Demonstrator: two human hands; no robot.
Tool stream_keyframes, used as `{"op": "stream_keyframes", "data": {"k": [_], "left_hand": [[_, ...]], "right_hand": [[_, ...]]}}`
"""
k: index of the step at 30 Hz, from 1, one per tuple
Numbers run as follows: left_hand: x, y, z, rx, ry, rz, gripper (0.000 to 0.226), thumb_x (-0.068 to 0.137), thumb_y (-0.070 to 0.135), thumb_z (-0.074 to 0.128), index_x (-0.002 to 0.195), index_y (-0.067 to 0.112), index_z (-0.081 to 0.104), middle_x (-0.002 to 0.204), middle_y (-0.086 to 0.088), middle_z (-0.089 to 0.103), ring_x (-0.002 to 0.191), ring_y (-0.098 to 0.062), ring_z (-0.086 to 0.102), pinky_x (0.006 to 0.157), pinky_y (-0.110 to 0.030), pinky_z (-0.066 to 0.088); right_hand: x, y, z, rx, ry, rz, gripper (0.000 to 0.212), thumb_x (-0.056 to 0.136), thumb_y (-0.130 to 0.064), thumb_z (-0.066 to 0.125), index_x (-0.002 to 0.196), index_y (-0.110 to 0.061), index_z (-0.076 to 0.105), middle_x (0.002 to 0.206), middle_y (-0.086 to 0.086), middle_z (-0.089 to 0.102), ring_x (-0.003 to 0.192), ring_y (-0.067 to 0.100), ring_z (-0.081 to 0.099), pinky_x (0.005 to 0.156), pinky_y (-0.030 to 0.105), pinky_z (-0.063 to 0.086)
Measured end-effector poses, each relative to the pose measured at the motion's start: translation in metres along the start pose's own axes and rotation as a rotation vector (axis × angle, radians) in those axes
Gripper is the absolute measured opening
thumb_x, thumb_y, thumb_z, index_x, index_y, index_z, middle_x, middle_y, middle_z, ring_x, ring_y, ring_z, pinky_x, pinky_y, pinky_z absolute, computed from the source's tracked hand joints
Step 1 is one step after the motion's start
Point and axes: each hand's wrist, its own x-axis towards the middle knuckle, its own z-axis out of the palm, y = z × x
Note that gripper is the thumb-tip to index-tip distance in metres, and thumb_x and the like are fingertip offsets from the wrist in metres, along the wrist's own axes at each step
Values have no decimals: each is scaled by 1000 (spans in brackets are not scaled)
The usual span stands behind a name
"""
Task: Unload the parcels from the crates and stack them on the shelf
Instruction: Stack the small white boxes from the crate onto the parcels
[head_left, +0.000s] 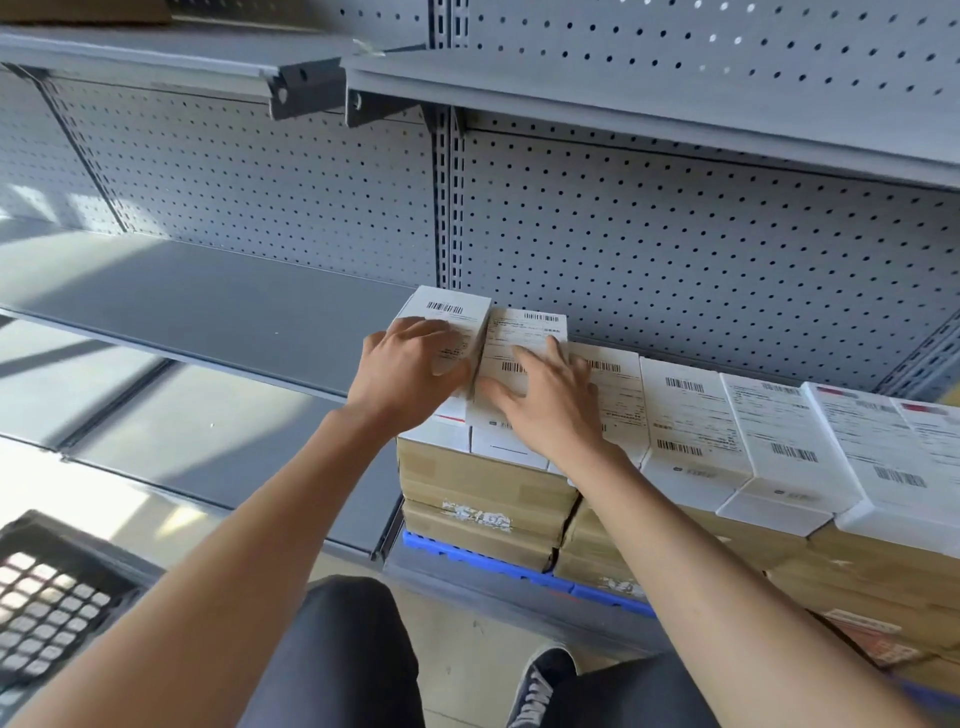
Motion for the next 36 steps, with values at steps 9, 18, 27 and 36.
{"op": "stream_keyframes", "data": {"k": [9,18,27,36], "left_hand": [[-8,-2,7,16,5,-56,35,104,45,46,133,36,63,152,3,49,145,-26,31,107,-52,33],[-4,-1,4,43,-71,-44,42,107,51,34,142,40,55,155,9,42,149,-20,24,109,-53,32],[-6,0,3,84,-72,-5,43,109,48,28,141,36,53,149,9,45,144,-17,27,102,-53,33],[-23,7,-1,151,-16,-56,46,108,45,32,150,32,46,159,-3,39,153,-25,19,118,-55,22]], "right_hand": [[-7,5,11,80,76,-67,48,104,-50,38,148,-34,45,166,1,20,151,32,9,114,58,27],[1,6,15,56,57,-68,52,103,-54,34,150,-32,43,165,1,23,152,34,8,116,58,27],[0,7,14,-20,71,-118,49,103,-52,37,146,-30,47,157,4,34,149,29,15,110,55,33],[-16,7,-4,-18,30,-164,54,101,-47,46,151,-25,42,161,3,28,149,28,20,113,52,34]]}}
